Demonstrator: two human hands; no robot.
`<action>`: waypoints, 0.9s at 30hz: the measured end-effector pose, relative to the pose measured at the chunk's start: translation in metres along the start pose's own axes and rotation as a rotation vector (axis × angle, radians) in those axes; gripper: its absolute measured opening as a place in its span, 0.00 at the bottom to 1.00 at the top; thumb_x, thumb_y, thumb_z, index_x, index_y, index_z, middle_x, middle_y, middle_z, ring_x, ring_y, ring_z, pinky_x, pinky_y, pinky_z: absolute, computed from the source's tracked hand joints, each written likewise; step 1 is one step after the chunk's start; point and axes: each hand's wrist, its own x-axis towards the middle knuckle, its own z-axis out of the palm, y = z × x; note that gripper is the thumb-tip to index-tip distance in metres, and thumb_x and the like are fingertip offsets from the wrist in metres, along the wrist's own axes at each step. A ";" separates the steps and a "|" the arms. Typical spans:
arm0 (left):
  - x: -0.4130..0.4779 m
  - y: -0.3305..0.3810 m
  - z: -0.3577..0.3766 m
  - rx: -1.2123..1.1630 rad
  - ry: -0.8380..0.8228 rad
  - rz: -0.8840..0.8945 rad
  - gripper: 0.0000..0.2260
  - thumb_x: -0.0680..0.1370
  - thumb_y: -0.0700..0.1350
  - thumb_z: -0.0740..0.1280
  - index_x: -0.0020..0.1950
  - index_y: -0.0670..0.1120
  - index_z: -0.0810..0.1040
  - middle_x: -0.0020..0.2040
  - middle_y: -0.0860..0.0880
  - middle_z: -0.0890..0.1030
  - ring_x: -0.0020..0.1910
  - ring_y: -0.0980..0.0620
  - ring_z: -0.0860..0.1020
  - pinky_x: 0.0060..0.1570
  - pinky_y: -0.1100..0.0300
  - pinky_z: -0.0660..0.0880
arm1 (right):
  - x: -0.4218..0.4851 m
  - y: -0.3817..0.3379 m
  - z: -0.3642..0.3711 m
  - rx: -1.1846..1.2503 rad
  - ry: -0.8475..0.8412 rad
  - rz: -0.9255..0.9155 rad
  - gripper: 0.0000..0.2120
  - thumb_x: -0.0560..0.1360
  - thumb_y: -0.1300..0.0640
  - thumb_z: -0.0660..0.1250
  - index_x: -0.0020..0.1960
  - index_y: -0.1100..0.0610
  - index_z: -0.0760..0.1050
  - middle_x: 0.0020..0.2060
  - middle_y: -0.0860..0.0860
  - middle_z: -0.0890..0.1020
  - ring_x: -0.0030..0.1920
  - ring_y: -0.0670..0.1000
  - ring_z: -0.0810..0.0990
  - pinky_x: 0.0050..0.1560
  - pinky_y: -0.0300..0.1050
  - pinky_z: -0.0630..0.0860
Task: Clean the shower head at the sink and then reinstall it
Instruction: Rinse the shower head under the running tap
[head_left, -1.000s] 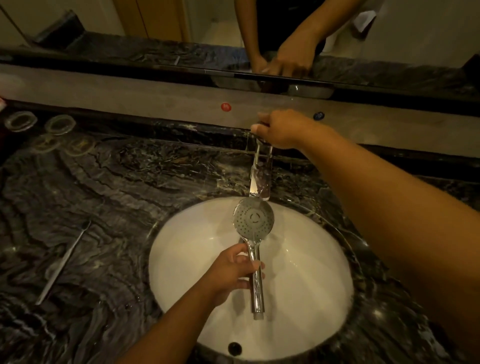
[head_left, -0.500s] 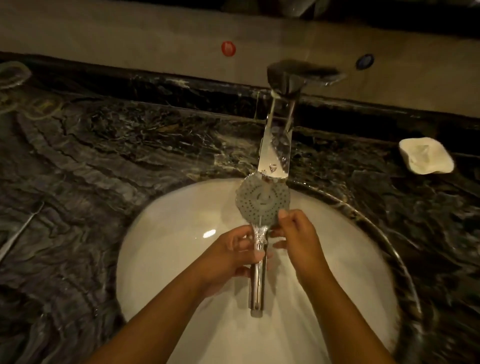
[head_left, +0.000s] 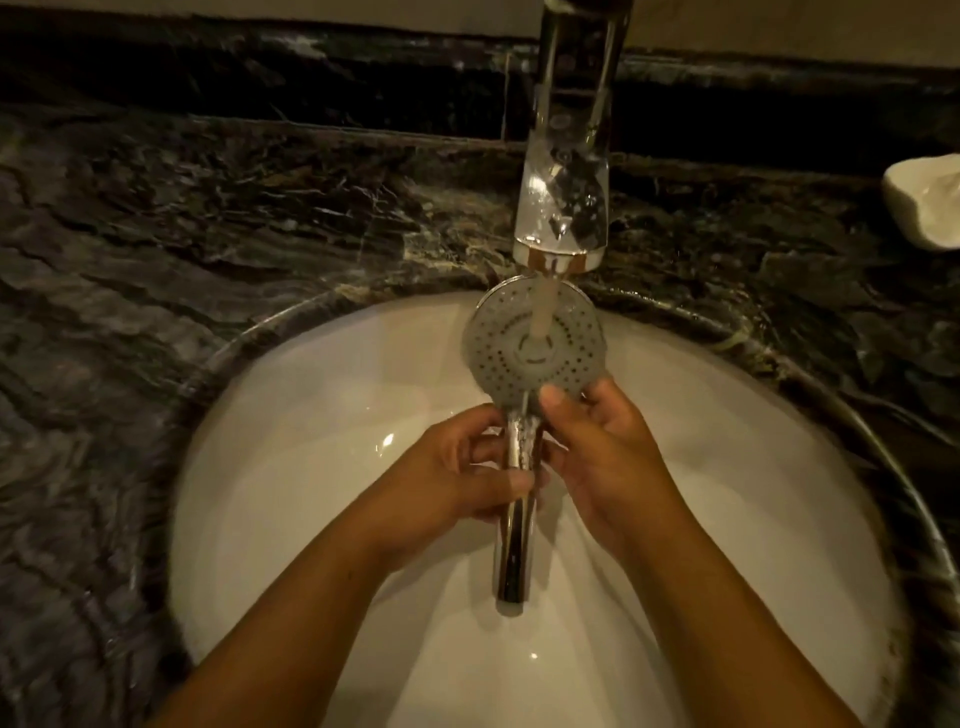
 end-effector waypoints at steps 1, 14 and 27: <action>0.000 0.000 0.000 0.006 -0.003 0.002 0.19 0.76 0.33 0.69 0.65 0.48 0.75 0.56 0.40 0.83 0.53 0.39 0.83 0.55 0.43 0.79 | 0.000 0.000 0.000 0.028 -0.010 0.009 0.17 0.75 0.60 0.68 0.63 0.52 0.76 0.56 0.54 0.85 0.56 0.56 0.84 0.52 0.54 0.80; 0.002 -0.003 0.002 0.051 0.029 0.027 0.20 0.77 0.32 0.67 0.66 0.48 0.75 0.56 0.44 0.84 0.54 0.44 0.84 0.58 0.46 0.79 | -0.001 -0.004 -0.004 0.131 -0.137 0.015 0.22 0.69 0.61 0.68 0.63 0.49 0.77 0.57 0.53 0.85 0.55 0.53 0.84 0.46 0.48 0.80; 0.003 -0.004 0.014 0.092 0.099 0.088 0.21 0.80 0.35 0.63 0.63 0.61 0.73 0.57 0.52 0.83 0.57 0.55 0.82 0.56 0.57 0.80 | -0.002 -0.006 -0.002 0.168 -0.094 -0.006 0.20 0.71 0.64 0.70 0.61 0.51 0.78 0.55 0.54 0.85 0.53 0.54 0.84 0.44 0.43 0.80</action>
